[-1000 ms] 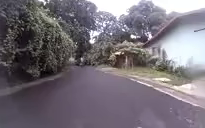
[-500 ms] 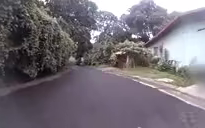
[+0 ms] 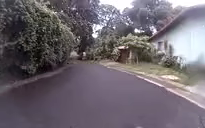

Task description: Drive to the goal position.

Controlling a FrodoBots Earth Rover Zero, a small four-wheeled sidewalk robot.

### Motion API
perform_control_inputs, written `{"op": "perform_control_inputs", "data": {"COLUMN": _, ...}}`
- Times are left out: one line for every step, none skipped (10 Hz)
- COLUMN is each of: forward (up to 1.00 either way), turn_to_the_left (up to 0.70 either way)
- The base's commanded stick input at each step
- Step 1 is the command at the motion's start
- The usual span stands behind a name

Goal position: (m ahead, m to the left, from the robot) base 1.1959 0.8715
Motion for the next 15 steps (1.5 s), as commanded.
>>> {"op": "perform_control_inputs", "data": {"forward": 0.50, "turn_to_the_left": 0.00}}
{"op": "perform_control_inputs", "data": {"forward": 0.50, "turn_to_the_left": 0.00}}
{"op": "perform_control_inputs", "data": {"forward": 0.50, "turn_to_the_left": 0.00}}
{"op": "perform_control_inputs", "data": {"forward": 0.50, "turn_to_the_left": 0.00}}
{"op": "perform_control_inputs", "data": {"forward": 0.50, "turn_to_the_left": -0.08}}
{"op": "perform_control_inputs", "data": {"forward": 0.50, "turn_to_the_left": -0.23}}
{"op": "perform_control_inputs", "data": {"forward": 0.50, "turn_to_the_left": -0.37}}
{"op": "perform_control_inputs", "data": {"forward": 0.50, "turn_to_the_left": -0.49}}
{"op": "perform_control_inputs", "data": {"forward": 0.50, "turn_to_the_left": -0.38}}
{"op": "perform_control_inputs", "data": {"forward": 0.50, "turn_to_the_left": -0.27}}
{"op": "perform_control_inputs", "data": {"forward": 0.50, "turn_to_the_left": -0.16}}
{"op": "perform_control_inputs", "data": {"forward": 0.50, "turn_to_the_left": -0.06}}
{"op": "perform_control_inputs", "data": {"forward": 0.50, "turn_to_the_left": 0.00}}
{"op": "perform_control_inputs", "data": {"forward": 0.50, "turn_to_the_left": 0.00}}
{"op": "perform_control_inputs", "data": {"forward": 0.50, "turn_to_the_left": 0.00}}
